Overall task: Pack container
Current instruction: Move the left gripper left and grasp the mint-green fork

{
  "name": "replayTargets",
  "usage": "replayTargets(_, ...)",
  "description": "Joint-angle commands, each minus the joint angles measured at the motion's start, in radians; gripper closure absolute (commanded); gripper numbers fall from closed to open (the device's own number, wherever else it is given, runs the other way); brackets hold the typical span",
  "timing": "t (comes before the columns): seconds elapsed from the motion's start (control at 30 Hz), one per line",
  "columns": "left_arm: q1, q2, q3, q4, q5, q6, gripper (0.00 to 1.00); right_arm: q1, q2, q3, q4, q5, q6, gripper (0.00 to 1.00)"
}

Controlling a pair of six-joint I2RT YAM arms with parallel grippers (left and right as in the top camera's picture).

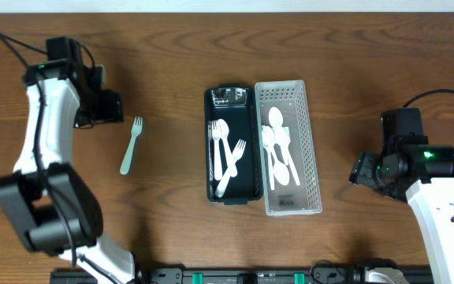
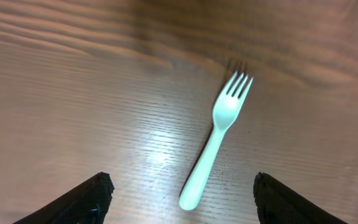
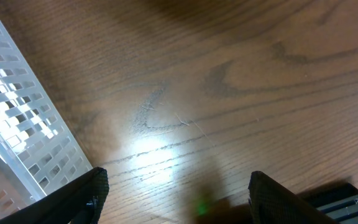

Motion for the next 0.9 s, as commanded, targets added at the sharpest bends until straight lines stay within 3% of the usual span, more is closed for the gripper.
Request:
replayTargets(0.0, -0.013, 0.071, -0.007, -0.003, 0.027, 0.075, 0.25, -0.007, 0.004, 0.004, 0.0, 0.003, -0.009, 0.24)
replayTargets(0.37, -0.019, 0.229, -0.011, 0.004, 0.026, 0.097, 0.29, -0.007, 0.004, 0.004, 0.01, 0.003, -0.009, 0.24)
replayTargets(0.87, -0.027, 0.246, -0.054, 0.047, 0.026, 0.097, 0.3, -0.007, 0.004, 0.004, 0.014, 0.003, -0.009, 0.24)
